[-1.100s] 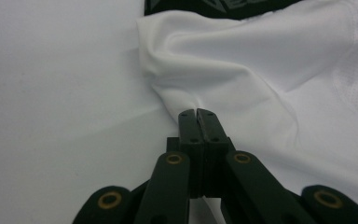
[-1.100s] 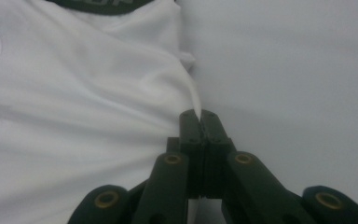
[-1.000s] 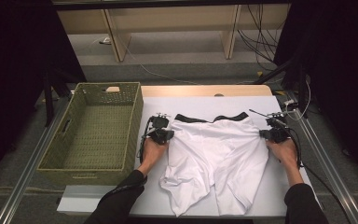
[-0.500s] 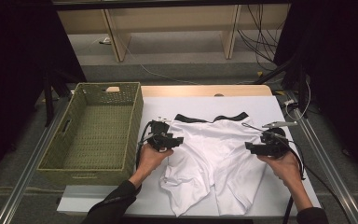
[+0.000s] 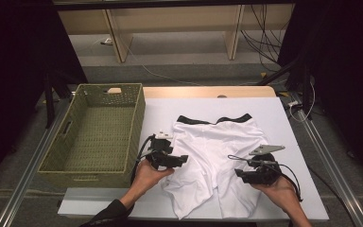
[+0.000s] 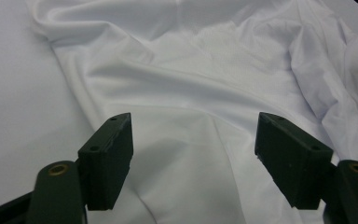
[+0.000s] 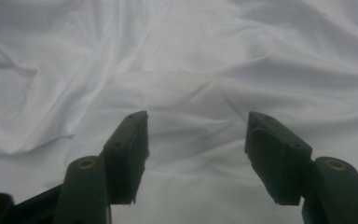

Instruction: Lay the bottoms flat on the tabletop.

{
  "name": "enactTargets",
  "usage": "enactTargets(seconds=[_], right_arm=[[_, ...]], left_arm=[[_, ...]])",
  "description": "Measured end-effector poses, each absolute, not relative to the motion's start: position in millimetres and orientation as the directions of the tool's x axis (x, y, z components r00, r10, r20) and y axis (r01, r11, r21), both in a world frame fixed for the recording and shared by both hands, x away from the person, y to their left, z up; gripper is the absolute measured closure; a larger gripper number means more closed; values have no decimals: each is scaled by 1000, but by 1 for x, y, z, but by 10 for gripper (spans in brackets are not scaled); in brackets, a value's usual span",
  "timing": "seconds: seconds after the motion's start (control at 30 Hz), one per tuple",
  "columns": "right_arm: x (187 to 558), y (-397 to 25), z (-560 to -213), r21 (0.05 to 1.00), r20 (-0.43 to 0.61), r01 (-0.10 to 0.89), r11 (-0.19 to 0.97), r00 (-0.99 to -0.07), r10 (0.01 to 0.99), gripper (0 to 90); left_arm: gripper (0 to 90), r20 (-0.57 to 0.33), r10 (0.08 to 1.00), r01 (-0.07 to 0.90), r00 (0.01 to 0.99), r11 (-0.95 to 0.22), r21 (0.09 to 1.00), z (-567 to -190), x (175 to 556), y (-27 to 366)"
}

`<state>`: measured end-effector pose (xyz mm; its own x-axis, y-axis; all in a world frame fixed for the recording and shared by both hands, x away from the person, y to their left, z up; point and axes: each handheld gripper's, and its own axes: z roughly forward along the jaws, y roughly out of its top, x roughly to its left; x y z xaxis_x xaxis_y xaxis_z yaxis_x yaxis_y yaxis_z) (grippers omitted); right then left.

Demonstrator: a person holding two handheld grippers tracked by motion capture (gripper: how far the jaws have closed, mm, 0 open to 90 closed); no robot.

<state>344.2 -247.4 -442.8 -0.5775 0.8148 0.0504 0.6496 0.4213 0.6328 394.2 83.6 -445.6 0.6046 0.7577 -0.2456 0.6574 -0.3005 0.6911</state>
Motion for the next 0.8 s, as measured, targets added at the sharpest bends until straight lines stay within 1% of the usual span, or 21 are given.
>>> enactTargets(seconds=[0.17, 0.3, 0.4, 0.47, 0.53, 0.57, 0.67, 0.7, 0.8], right_arm=[[334, -235, -452, 592, 72, 654, 472, -625, 777, 457], [330, -225, -458, 565, 65, 646, 513, -654, 753, 500], [329, -222, -464, 540, 54, 640, 546, -674, 737, 508], [328, -220, -468, 521, 42, 644, 560, -675, 736, 562], [326, -219, -469, 523, -8, 623, 582, -679, 734, 689], [326, -219, -468, 523, -10, 622, 583, -680, 734, 739], [325, -225, -464, 519, 0, 629, 578, -677, 736, 840], [324, -229, -462, 533, -5, 621, 575, -678, 735, 856], [319, -243, -451, 565, 9, 631, 532, -649, 761, 865]], left_arm=[[253, -245, 749, 647, 616, -305, 698, -444, 383, 85], [248, -238, 744, 639, 624, -311, 704, -444, 377, 85], [247, -233, 745, 633, 624, -308, 711, -443, 374, 88], [247, -240, 744, 634, 624, -302, 712, -444, 372, 91], [247, -234, 744, 632, 625, -307, 712, -445, 371, 93], [247, -234, 745, 632, 624, -307, 711, -446, 371, 93], [249, -233, 747, 636, 623, -310, 706, -447, 370, 95], [249, -234, 745, 636, 624, -312, 705, -447, 369, 95], [251, -231, 743, 633, 628, -314, 708, -447, 367, 96]])
